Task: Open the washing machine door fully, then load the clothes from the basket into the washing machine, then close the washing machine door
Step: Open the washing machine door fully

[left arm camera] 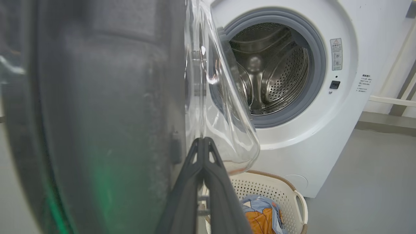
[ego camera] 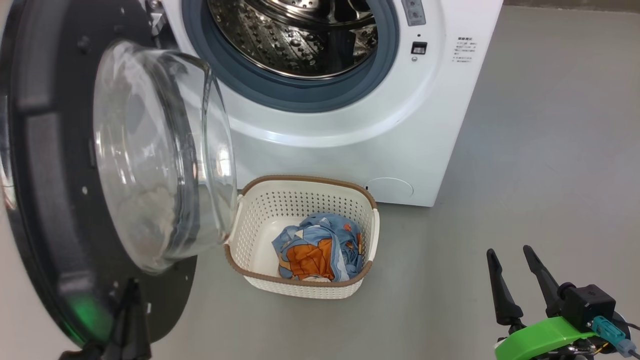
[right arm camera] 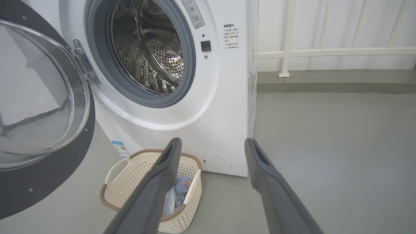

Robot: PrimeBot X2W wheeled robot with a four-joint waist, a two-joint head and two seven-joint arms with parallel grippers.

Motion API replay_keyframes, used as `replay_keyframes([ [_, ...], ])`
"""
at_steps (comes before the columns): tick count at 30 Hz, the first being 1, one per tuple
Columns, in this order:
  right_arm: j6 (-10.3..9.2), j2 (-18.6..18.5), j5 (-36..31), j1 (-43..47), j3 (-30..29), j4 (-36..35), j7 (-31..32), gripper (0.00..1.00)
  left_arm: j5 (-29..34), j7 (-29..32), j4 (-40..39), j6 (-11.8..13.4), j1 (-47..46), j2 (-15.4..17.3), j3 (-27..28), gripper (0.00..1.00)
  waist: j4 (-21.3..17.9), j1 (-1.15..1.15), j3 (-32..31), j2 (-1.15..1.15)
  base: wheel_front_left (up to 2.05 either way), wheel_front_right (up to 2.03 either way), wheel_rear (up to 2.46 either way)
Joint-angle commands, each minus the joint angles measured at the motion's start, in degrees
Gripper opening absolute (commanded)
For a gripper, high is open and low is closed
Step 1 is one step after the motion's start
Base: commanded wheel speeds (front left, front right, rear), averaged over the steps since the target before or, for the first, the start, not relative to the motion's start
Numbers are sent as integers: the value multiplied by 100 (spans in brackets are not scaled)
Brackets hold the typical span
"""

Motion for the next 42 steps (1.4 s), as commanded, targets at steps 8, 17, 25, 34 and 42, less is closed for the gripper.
replay_keyframes([
  [8,9,-17,81,-27,183,-122,-50,100,-318,-31,224,220,-201,190,914,0,-48,0,1,0,0,0,0],
  [17,9,-17,-61,-102,87,-209,-50,100,-842,-31,827,329,-744,476,1881,0,-187,0,321,0,0,0,0],
  [25,9,-17,-184,-181,46,-294,-50,100,-976,-31,1188,244,-1154,708,2486,0,-182,0,569,0,0,0,0],
  [34,9,-117,-253,-339,50,-369,-50,100,-982,-31,1717,17,-1747,1022,2941,0,-164,0,909,0,0,0,0],
  [42,9,-173,-266,-419,45,-397,-50,100,-875,-31,2190,-178,-2269,1184,3319,0,-178,0,1123,0,0,0,0],
])
